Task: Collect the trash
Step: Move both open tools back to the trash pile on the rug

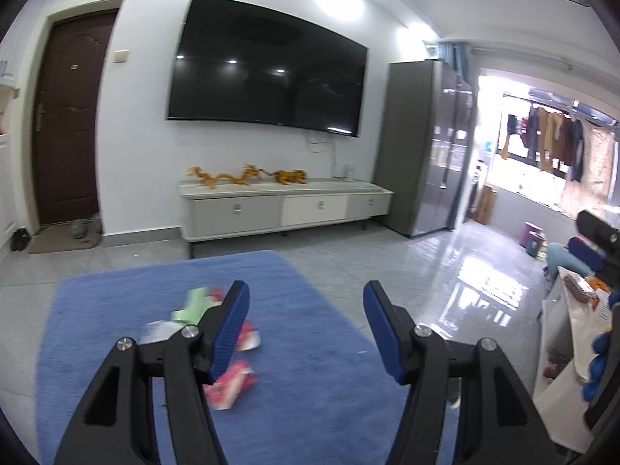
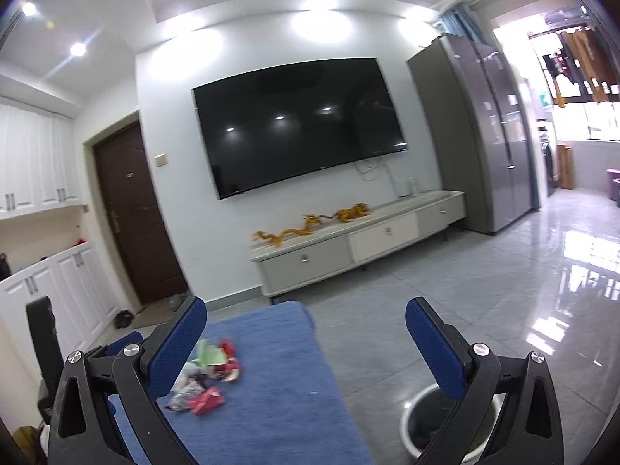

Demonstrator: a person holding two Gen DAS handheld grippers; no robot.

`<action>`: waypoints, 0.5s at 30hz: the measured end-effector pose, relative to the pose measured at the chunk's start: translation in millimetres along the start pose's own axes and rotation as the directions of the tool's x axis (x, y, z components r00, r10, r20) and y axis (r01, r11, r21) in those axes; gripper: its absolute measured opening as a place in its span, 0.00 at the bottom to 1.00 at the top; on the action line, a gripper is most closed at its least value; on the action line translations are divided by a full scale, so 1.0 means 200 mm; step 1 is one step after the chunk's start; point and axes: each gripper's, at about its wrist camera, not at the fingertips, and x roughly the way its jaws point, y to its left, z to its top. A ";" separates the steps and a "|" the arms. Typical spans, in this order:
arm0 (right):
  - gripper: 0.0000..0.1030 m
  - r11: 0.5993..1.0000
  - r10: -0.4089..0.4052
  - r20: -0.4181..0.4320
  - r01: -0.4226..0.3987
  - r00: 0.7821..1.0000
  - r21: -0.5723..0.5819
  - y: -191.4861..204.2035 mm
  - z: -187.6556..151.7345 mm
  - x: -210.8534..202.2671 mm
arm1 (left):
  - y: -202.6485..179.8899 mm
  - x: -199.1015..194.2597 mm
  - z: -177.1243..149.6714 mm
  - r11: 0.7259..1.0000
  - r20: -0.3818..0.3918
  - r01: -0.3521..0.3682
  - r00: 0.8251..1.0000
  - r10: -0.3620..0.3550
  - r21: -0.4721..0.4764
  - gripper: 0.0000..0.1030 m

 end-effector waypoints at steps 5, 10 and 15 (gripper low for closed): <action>1.00 0.998 0.059 -0.045 -0.060 0.997 -0.030 0.14 0.00 0.08 | 0.33 -0.06 -0.05 0.996 -0.023 -0.076 0.997 0.075 -0.051 0.58; 1.00 0.995 0.097 -0.117 -0.100 0.988 -0.021 0.23 -0.02 0.23 | 0.61 -0.08 -0.10 0.986 -0.036 -0.139 0.990 0.137 -0.096 0.58; 1.00 0.989 0.142 -0.226 -0.148 0.964 -0.007 0.32 -0.12 0.44 | 0.80 -0.01 -0.23 0.987 -0.103 -0.101 0.991 0.088 -0.122 0.58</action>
